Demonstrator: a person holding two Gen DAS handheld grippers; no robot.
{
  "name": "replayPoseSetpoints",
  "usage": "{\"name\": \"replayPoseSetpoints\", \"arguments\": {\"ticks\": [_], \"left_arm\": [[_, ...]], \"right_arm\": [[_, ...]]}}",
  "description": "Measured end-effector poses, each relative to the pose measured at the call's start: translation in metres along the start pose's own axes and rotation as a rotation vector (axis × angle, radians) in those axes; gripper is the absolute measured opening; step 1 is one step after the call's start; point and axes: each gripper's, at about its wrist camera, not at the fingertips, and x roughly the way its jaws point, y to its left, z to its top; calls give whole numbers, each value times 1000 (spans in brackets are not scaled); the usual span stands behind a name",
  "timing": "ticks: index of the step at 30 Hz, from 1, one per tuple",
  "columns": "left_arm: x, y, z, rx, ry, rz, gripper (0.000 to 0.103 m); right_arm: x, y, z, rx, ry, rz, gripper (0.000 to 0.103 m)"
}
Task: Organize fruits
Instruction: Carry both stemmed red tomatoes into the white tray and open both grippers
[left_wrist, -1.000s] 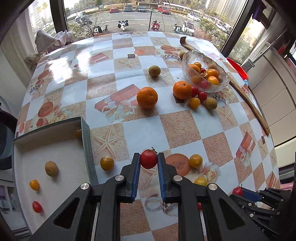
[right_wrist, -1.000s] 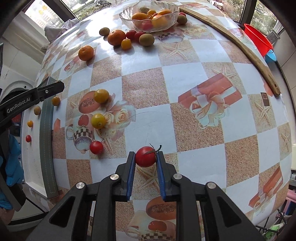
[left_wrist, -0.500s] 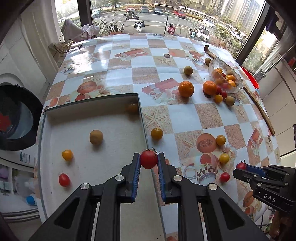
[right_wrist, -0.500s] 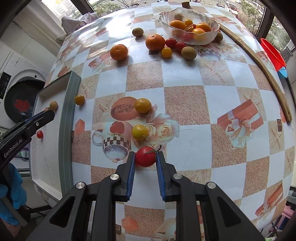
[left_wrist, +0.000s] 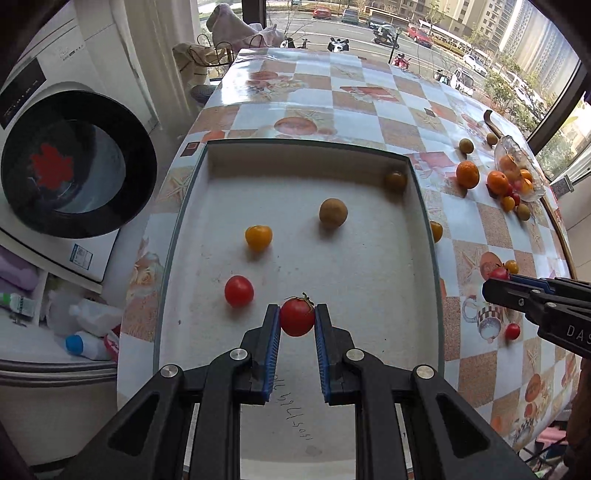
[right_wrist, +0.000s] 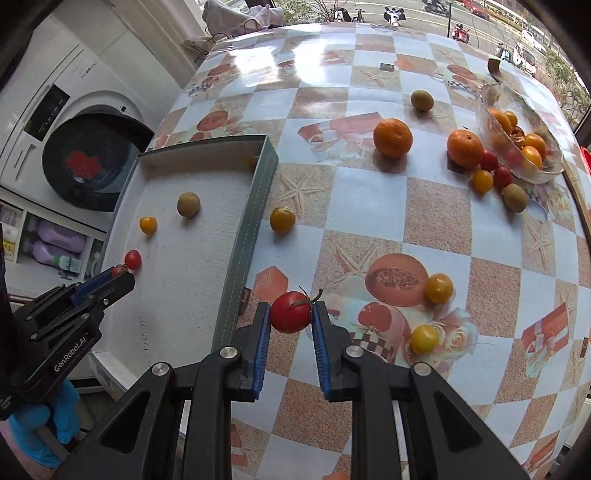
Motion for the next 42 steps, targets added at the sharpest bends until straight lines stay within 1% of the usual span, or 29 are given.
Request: {"name": "replayPoseSetpoints", "arguments": {"ticks": [7, 11, 19, 25, 27, 32, 33, 35, 36, 37, 38, 39, 41, 42], "left_arm": [[13, 27, -13, -55, 28, 42, 20], [22, 36, -16, -84, 43, 51, 20], [31, 38, -17, -78, 52, 60, 20], [35, 37, -19, -66, 56, 65, 20], [35, 35, -19, -57, 56, 78, 20], [36, 29, -18, -16, 57, 116, 21], [35, 29, -18, -7, 57, 121, 21], [35, 28, -18, 4, 57, 125, 21], [35, 28, -19, 7, 57, 124, 21], [34, 28, -19, 10, 57, 123, 21], [34, 28, -19, 14, 57, 120, 21], [34, 28, -18, 18, 58, 119, 21], [34, 28, -19, 26, 59, 116, 21], [34, 27, -19, 30, 60, 115, 21]], "right_arm": [[22, 40, 22, -57, 24, 50, 25], [41, 55, 30, -74, 54, 57, 25], [68, 67, 45, -96, 85, 27, 25], [79, 68, 51, -96, 92, -3, 25], [79, 67, 50, -96, 88, -8, 25], [83, 76, 52, -144, 77, -47, 26], [83, 77, 52, -149, 77, -48, 27], [84, 79, 52, -151, 81, -30, 33], [84, 79, 52, -153, 83, -22, 41], [85, 81, 52, -156, 85, -24, 57], [87, 84, 54, -157, 81, -18, 65], [86, 84, 54, -155, 74, -1, 68], [81, 83, 53, -151, 64, 6, 69], [78, 82, 53, -146, 57, 12, 71]]}}
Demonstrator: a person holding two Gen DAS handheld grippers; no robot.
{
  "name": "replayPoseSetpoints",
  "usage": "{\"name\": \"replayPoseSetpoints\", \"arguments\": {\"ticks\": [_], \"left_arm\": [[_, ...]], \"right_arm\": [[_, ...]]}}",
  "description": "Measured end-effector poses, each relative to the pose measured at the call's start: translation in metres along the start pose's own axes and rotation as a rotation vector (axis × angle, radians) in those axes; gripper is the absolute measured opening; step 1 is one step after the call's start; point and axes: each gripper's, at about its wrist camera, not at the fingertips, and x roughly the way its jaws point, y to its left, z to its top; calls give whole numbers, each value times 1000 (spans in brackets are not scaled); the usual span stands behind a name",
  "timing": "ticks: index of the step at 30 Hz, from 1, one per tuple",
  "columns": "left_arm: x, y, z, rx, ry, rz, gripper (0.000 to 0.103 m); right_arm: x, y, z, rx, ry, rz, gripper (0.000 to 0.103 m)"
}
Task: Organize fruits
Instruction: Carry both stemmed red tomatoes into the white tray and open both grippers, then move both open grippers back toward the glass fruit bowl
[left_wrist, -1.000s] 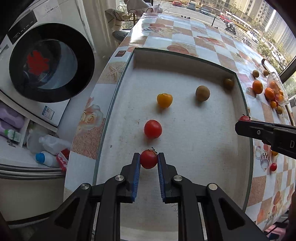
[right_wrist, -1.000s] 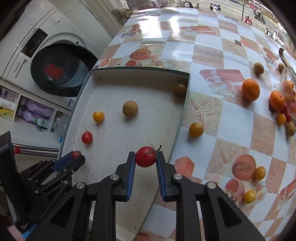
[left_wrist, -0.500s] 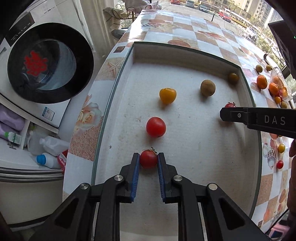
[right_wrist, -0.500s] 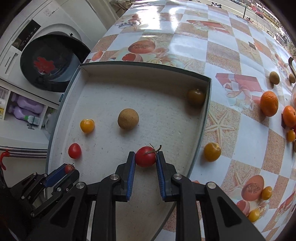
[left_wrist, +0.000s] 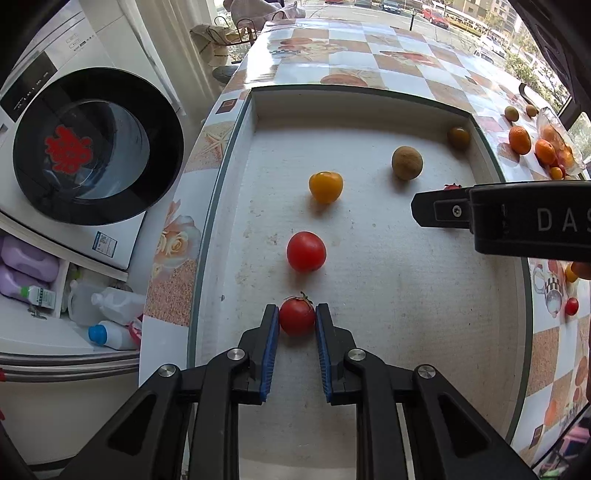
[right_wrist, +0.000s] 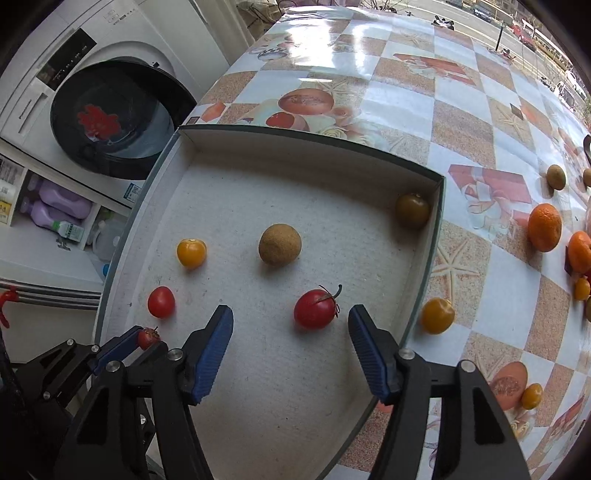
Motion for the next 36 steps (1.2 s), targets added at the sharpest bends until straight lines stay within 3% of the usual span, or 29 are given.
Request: {"name": "replayPoseSetpoints", "arguments": {"ticks": [3, 4, 5, 6, 7, 9, 14, 19, 30, 36], "left_arm": [[0, -1, 0, 7, 3, -5, 22], [0, 0, 0, 8, 4, -9, 26], [-1, 0, 0, 6, 5, -17, 36], [-3, 1, 0, 0, -8, -26, 72], [-9, 2, -1, -9, -49, -32, 85], [-19, 2, -2, 3, -100, -50, 85], [-16, -11, 2, 52, -51, -32, 85], [-26, -33, 11, 100, -66, -52, 85], [-50, -115, 41, 224, -121, -143, 85], [-54, -159, 56, 289, -144, -175, 85]], "right_arm": [[-14, -4, -2, 19, -31, 23, 81], [-20, -5, -3, 24, -45, 24, 81], [-25, -6, -4, 31, -55, 27, 81], [-30, -8, -5, 40, -63, 32, 81], [-35, -11, -7, 49, -72, 35, 81], [-44, -17, -12, 69, -87, 31, 81], [-58, -41, -25, 140, -102, 17, 82], [-71, -75, -47, 203, -100, -28, 82], [-91, -177, -118, 434, -62, -156, 82], [-96, -217, -137, 532, -72, -177, 81]]}}
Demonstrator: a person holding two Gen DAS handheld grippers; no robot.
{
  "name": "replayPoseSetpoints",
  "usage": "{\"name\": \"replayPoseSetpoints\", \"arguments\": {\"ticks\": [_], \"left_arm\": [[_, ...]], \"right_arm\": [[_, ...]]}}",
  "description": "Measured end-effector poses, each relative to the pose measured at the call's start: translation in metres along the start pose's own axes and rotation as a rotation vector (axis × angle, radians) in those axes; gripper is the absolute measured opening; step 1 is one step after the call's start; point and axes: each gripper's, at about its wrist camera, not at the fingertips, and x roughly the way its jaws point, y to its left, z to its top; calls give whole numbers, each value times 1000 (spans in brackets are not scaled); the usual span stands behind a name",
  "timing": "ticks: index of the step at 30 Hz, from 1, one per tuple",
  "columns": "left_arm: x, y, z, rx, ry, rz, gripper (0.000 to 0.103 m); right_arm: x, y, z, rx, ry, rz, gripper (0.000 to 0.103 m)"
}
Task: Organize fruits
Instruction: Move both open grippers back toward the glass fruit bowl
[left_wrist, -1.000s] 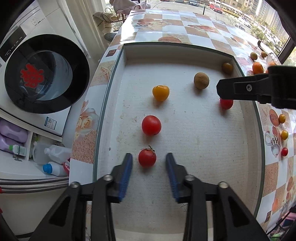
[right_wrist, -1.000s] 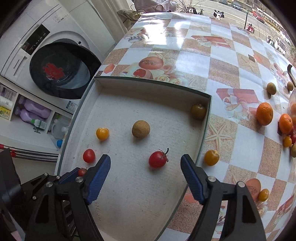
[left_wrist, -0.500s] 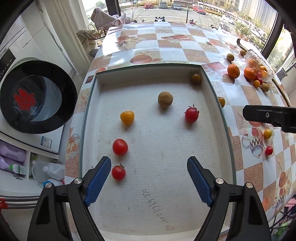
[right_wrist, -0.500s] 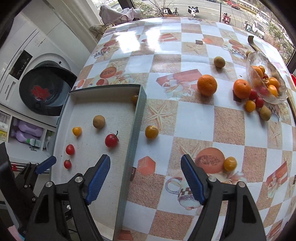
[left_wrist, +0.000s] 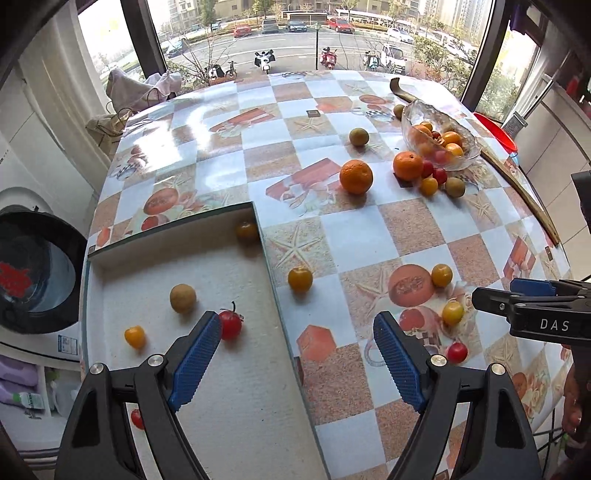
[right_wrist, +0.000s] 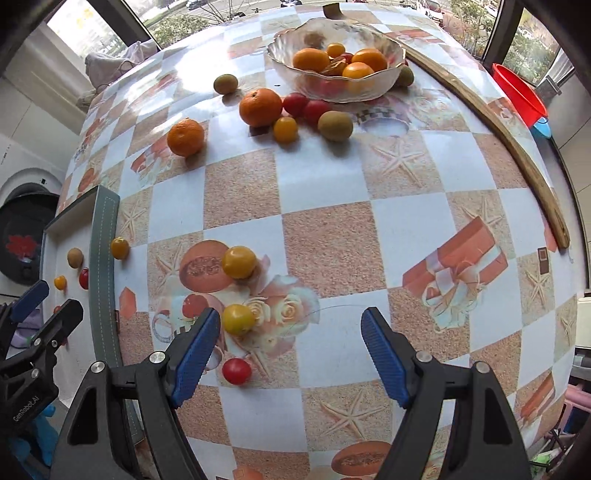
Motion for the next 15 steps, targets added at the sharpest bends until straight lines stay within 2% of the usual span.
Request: {"name": "replayPoseSetpoints", "arguments": {"ticks": [8, 15], "left_arm": [[26, -27, 41, 7, -7, -28, 85], [55, -38, 59, -35, 38, -34, 85]], "right_arm": [[-1, -24, 33, 29, -54, -7, 81], [7, -29, 64, 8, -81, -12, 81]]}}
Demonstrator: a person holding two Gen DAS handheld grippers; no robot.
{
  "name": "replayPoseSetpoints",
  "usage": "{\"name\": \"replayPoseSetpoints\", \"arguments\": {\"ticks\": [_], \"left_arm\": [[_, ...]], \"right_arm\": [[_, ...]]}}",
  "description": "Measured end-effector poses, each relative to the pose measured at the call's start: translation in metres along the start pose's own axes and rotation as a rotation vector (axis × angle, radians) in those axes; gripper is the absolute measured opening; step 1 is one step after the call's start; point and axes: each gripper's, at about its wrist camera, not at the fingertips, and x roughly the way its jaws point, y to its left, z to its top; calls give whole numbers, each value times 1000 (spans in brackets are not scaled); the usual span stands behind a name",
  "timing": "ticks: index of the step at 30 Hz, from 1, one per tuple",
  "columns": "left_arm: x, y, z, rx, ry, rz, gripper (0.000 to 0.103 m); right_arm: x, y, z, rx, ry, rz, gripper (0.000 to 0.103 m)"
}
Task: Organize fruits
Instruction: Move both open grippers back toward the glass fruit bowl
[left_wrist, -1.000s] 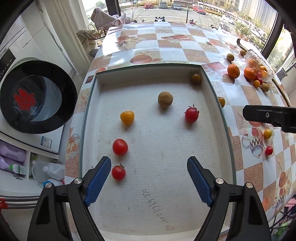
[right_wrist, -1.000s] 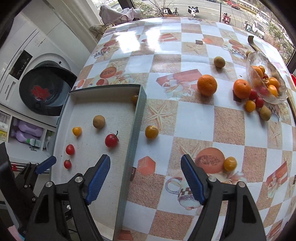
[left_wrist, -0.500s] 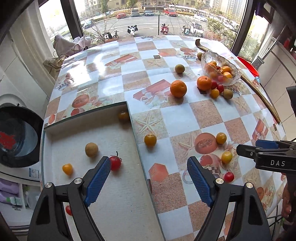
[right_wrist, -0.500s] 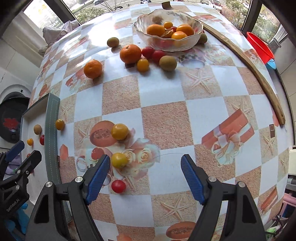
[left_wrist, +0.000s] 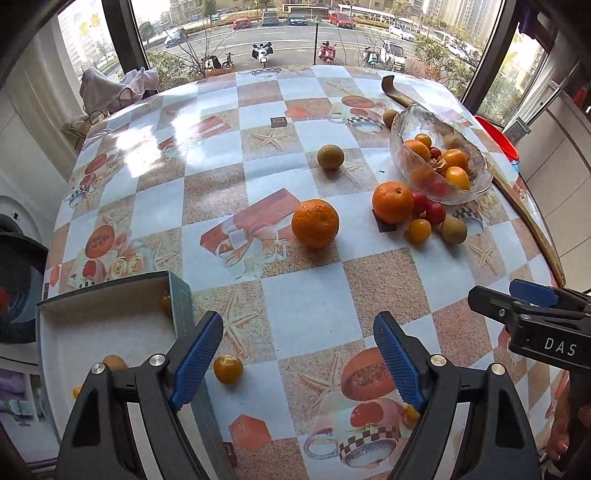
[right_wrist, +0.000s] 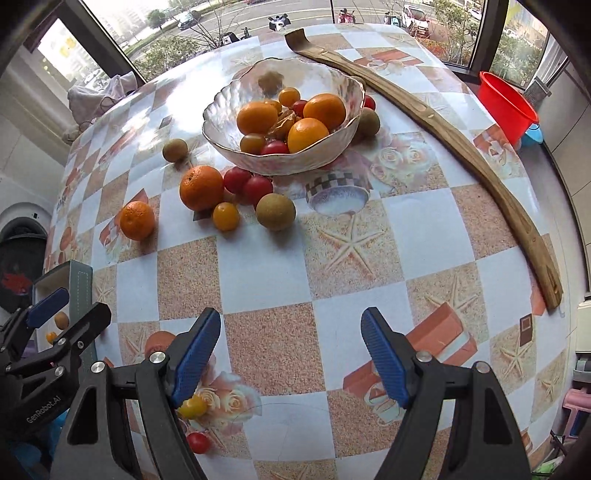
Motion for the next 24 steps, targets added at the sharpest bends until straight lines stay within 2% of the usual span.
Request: {"name": "replayPoseSetpoints", "arguments": {"ticks": [3, 7, 11, 16, 17, 19, 21, 22, 23, 24], "left_arm": [[2, -10, -3, 13, 6, -24, 85], [2, -25, -11, 55, 14, -60, 85], [5, -40, -16, 78, 31, -96, 85], [14, -59, -19, 110, 53, -104, 84], [15, -62, -20, 116, 57, -103, 82], [21, -69, -21, 125, 81, -98, 68], [27, -74, -23, 120, 98, -90, 63], [29, -75, -24, 113, 107, -88, 56], [30, -76, -24, 109, 108, -79, 55], [29, -77, -24, 109, 101, -75, 55]], "right_arm": [[7, -2, 8, -15, -6, -4, 80], [18, 0, 18, -41, -3, 3, 68], [25, 3, 27, -72, -12, 14, 65], [30, 9, 42, -112, -22, 28, 60], [31, 10, 43, -118, -24, 29, 59], [31, 12, 46, -126, -27, 30, 54], [32, 13, 49, -127, -29, 32, 49], [32, 13, 50, -130, -28, 34, 45], [33, 14, 50, -134, -27, 36, 42], [34, 16, 51, -139, -25, 39, 34]]}}
